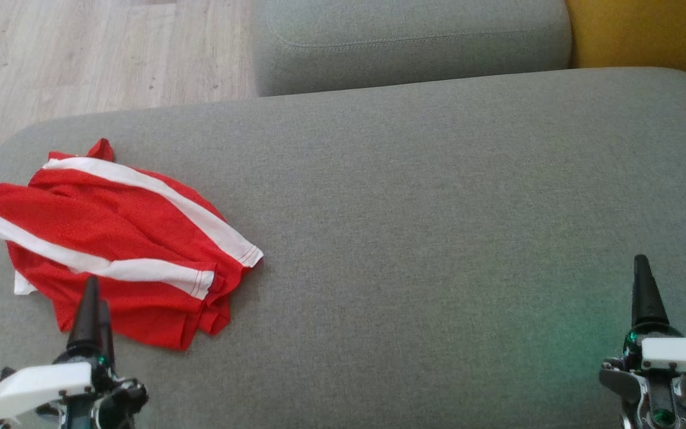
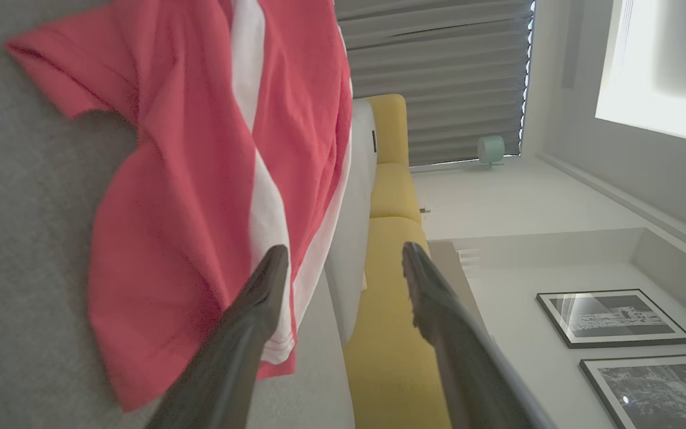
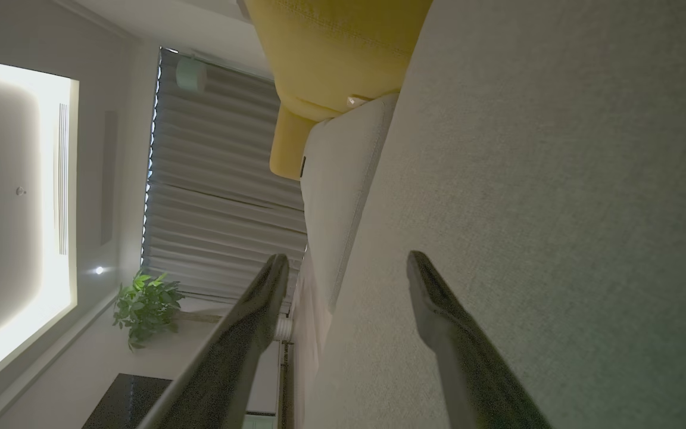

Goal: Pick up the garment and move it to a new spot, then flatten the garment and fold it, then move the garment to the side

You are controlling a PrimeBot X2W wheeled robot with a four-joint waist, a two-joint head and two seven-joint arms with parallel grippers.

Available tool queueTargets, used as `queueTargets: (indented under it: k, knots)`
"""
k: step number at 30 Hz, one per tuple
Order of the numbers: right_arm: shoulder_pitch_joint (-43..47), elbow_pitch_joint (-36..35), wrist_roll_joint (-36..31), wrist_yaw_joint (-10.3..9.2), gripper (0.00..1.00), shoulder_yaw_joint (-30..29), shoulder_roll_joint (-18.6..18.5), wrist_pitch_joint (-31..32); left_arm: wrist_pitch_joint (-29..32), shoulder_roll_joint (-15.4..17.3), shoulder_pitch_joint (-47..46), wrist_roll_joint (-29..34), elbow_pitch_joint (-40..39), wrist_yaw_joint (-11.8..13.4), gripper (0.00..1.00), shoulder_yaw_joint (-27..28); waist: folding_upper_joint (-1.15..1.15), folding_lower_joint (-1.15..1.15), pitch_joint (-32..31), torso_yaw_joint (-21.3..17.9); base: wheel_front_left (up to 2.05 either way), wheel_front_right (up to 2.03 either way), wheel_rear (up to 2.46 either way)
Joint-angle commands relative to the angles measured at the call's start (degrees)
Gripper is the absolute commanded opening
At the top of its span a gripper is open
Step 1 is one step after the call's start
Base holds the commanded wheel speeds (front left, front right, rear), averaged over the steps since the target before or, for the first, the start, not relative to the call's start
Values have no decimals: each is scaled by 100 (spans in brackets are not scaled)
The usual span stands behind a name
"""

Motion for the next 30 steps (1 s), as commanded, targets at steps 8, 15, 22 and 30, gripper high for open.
queueTargets:
  k: [8, 15, 22, 30]
  knots:
    - [-353, -672, -1061, -1, 100, 21, -28, -184, -170, 69, -373, 714, -728, 170, 100, 169, 0, 0, 26, 2, 0, 0, 0]
    - [-342, -998, -1857, -2, 100, 198, -30, -302, -288, 73, -354, 1345, -1167, 385, 100, 8, 0, 0, 40, 12, 0, 0, 0]
    - [-334, -1182, -2650, -2, 100, 378, -33, -421, -407, 78, -324, 2129, -1540, 564, 100, -225, 0, 0, 48, 19, 0, 0, 0]
    - [-325, -1275, -3439, -2, 100, 540, -36, -556, -544, 83, -263, 3147, -1784, 715, 100, -616, 0, 0, 48, 29, 0, 0, 0]
